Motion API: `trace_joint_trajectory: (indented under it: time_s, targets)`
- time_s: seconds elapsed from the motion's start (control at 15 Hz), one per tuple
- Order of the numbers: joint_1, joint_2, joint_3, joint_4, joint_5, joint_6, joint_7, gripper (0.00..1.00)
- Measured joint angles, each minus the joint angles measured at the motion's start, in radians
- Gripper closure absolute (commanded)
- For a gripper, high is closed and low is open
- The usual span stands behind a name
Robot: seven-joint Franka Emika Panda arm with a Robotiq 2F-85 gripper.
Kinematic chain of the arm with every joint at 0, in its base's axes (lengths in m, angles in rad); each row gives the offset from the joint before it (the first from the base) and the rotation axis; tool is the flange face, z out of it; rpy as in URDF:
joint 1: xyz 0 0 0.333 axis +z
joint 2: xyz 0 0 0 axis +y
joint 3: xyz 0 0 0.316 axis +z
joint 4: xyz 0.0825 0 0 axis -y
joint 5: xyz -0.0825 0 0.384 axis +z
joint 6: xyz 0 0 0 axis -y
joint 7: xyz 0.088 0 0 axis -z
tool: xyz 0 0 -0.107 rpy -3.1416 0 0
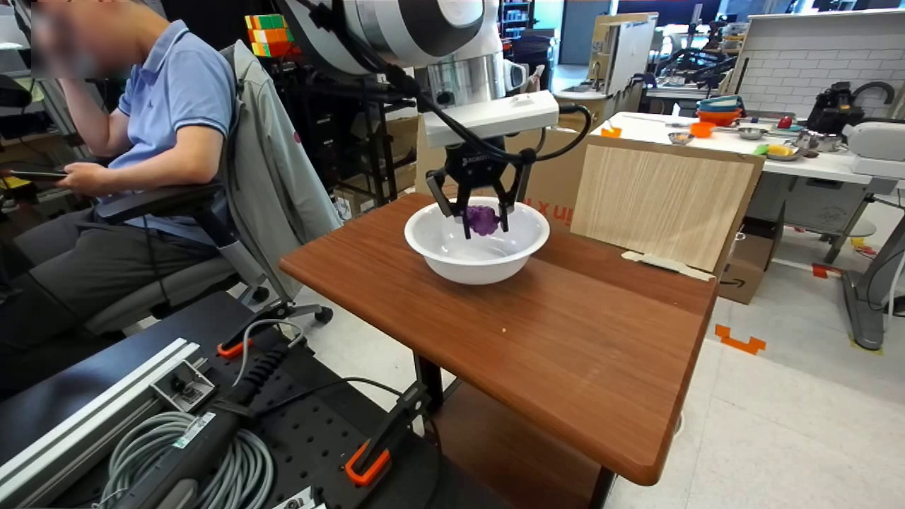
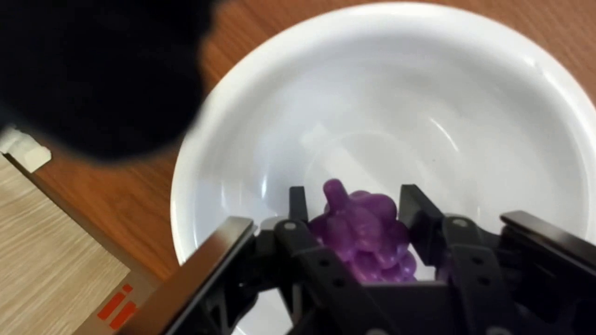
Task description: Put the purple object in the bowl
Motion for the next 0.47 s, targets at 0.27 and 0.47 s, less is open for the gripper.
trace_joint_trajectory:
  time_s: [0.27,0.47]
  targets:
    - [0.0,-0.002,-0.021,-0.016,-0.035,0.001,0.016,0.0]
    - [-0.001,-0.036,-0.021,-0.031,-0.035,-0.004,0.018,0.0]
